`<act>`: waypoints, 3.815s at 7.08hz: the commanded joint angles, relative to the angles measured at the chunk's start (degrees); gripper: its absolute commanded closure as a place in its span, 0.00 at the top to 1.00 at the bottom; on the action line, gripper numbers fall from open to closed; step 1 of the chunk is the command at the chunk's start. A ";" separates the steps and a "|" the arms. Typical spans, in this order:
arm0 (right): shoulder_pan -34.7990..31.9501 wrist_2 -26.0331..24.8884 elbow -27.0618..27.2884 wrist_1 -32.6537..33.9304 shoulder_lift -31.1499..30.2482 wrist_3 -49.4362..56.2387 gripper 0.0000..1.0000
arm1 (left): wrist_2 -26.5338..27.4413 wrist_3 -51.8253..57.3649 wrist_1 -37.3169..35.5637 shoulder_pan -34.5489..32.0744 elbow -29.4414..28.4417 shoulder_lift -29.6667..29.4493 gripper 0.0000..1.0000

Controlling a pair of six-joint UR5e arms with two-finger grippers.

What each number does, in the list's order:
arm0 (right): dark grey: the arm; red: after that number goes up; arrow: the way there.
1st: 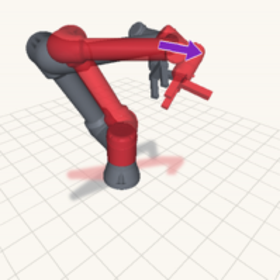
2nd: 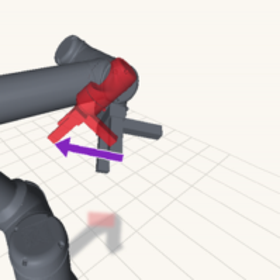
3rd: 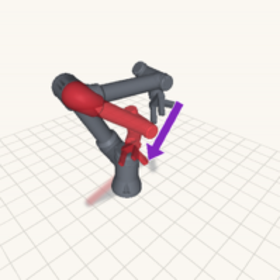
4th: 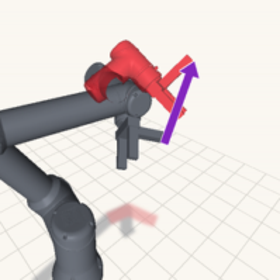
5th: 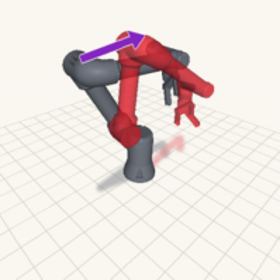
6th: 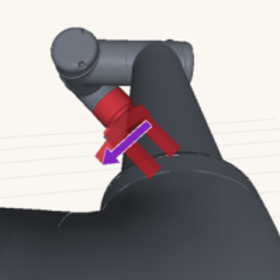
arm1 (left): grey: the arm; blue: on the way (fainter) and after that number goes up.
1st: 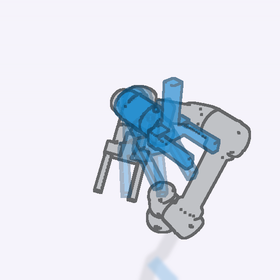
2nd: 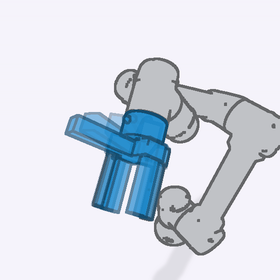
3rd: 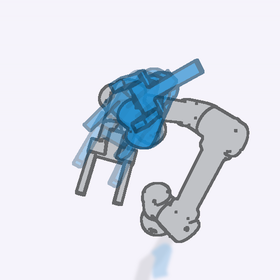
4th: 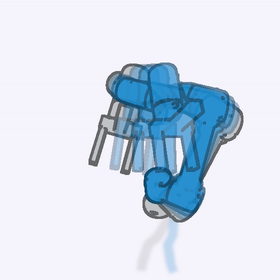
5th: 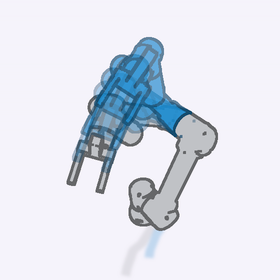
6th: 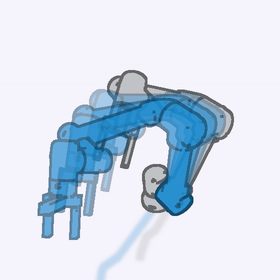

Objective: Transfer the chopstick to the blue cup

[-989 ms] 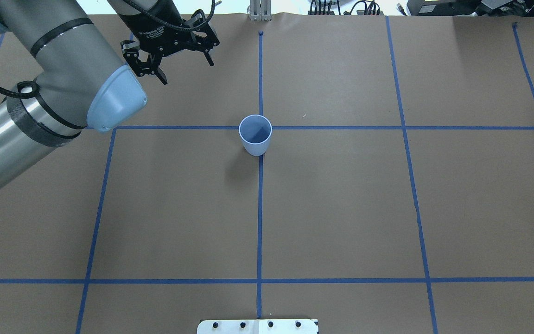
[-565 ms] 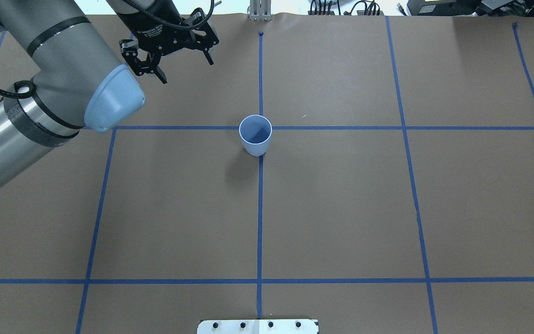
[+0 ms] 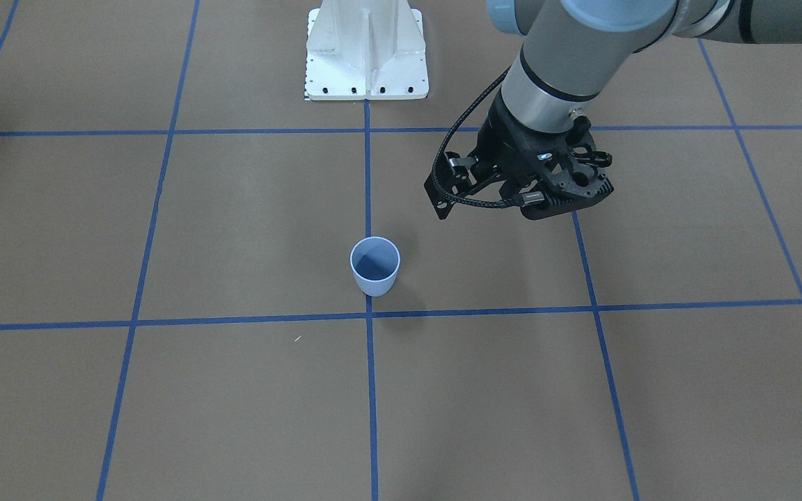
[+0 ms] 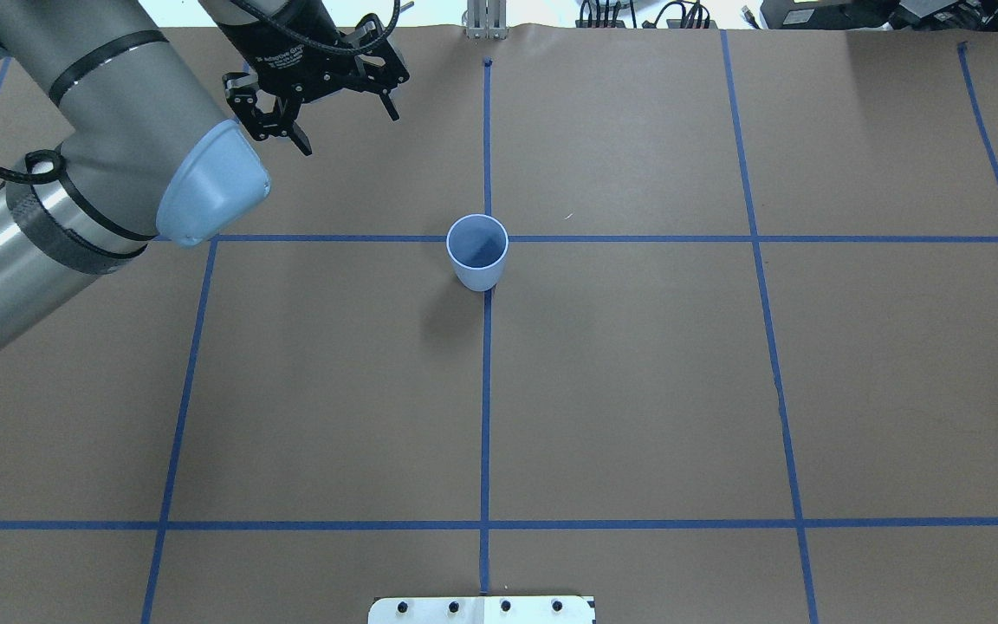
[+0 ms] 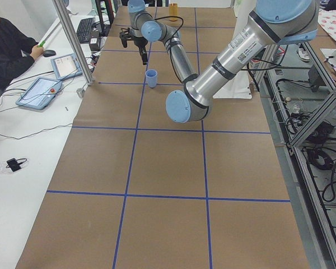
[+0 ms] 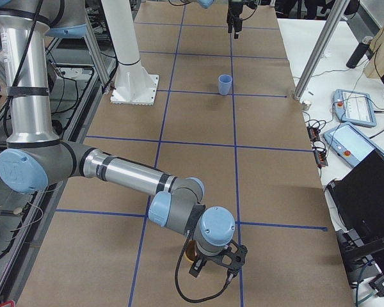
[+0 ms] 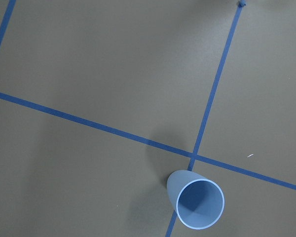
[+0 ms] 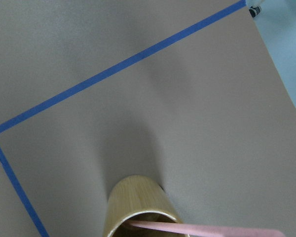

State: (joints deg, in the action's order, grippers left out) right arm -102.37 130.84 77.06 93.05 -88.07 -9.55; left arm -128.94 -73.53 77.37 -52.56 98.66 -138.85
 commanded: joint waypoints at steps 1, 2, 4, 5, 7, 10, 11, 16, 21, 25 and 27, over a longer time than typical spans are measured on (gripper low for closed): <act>-0.20 -0.41 1.42 -0.76 0.35 -3.52 1.00 | 0.00 -0.03 -0.12 0.00 0.22 0.07 0.98; -0.64 -0.32 2.12 -0.76 0.27 -3.72 1.00 | 0.00 -0.03 -0.12 0.00 0.30 0.16 0.98; -0.82 -0.41 3.88 -0.67 -0.96 -3.89 1.00 | 0.09 -0.03 -0.12 0.00 0.30 0.16 0.98; -1.17 -0.41 3.89 -0.67 -0.88 -3.89 1.00 | 0.09 -0.03 -0.12 0.00 0.22 0.25 0.98; -2.13 -0.50 3.71 -0.67 -2.80 -3.81 1.00 | 0.09 -0.03 -0.12 0.00 0.22 0.16 0.98; -2.22 -2.85 2.23 -3.72 -3.52 -3.89 1.00 | 0.09 -0.20 -0.21 0.00 0.74 0.16 0.98; -2.22 -2.96 0.39 -6.19 -3.08 -3.98 1.00 | 0.09 -0.21 -0.21 0.00 0.66 0.25 0.98; -2.22 -2.52 0.37 -7.27 -3.43 -4.07 0.81 | 0.27 -0.47 -0.21 -0.09 1.18 1.57 0.98; -2.14 -2.35 2.21 -8.58 -3.08 -6.71 0.00 | 0.18 -0.91 -0.21 -0.09 1.01 1.39 0.98; -2.22 -2.43 8.97 -8.41 -2.99 -10.55 0.00 | 0.09 -0.91 -0.21 -0.09 0.83 1.48 0.98; -3.62 -3.05 12.22 -8.15 -2.38 -13.29 0.00 | 0.00 -0.91 -0.12 -0.09 0.74 1.57 0.98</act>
State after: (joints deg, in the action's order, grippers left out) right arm -104.91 128.07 87.36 84.68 -90.86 -21.59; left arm -128.90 -74.44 77.23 -52.64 99.44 -137.32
